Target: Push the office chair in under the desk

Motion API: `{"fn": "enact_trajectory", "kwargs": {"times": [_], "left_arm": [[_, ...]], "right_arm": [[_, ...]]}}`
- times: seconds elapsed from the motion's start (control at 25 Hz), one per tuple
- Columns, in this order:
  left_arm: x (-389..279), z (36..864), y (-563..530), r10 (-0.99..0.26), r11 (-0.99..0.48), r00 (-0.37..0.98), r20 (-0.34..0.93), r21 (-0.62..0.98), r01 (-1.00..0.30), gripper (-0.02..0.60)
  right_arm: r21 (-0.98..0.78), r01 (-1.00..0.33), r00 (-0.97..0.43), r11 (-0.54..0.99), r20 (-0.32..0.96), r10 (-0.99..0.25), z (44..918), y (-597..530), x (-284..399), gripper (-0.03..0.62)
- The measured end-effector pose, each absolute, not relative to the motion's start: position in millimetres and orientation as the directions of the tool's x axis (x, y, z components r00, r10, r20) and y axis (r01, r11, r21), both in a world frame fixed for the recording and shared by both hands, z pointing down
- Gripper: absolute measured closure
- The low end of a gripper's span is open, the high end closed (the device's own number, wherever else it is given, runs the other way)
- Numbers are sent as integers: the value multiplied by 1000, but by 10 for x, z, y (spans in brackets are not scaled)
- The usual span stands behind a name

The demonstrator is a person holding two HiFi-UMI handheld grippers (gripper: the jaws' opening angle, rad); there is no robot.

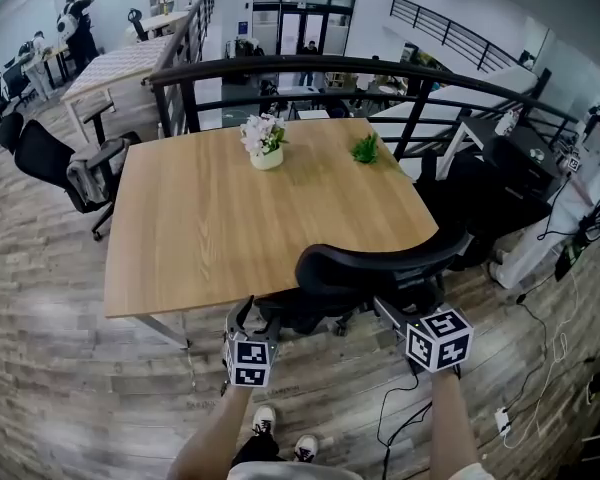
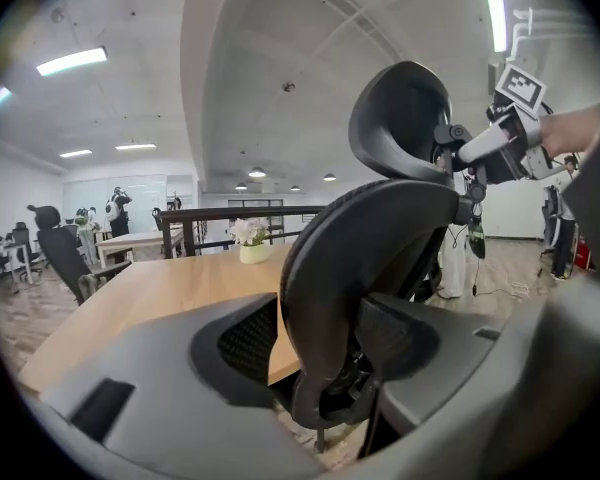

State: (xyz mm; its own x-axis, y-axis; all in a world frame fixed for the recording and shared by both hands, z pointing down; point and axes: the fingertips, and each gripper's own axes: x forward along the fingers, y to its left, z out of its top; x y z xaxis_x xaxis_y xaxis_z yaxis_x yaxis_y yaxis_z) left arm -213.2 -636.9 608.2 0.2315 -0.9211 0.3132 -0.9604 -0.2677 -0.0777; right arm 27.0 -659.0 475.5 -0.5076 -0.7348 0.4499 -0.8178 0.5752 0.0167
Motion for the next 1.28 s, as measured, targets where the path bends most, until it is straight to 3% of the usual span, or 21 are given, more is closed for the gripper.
{"fn": "enact_trajectory", "kwargs": {"times": [0.32, 0.8, 1.28], "left_arm": [[-2130, 6102, -6425, -930, -259, 227, 290, -75, -963, 311], [-2130, 6138, -6191, -873, -339, 283, 398, -77, -938, 285], [-2088, 5433, -5708, -897, -338, 311, 314, -33, -941, 285]], "right_arm": [[11, -814, -515, 581, 446, -732, 4790, -6627, 235, 263], [75, -864, -425, 499, 423, -800, 4765, -6435, 407, 240], [5, -880, -444, 475, 350, -825, 4363, -5804, 654, 244]]}}
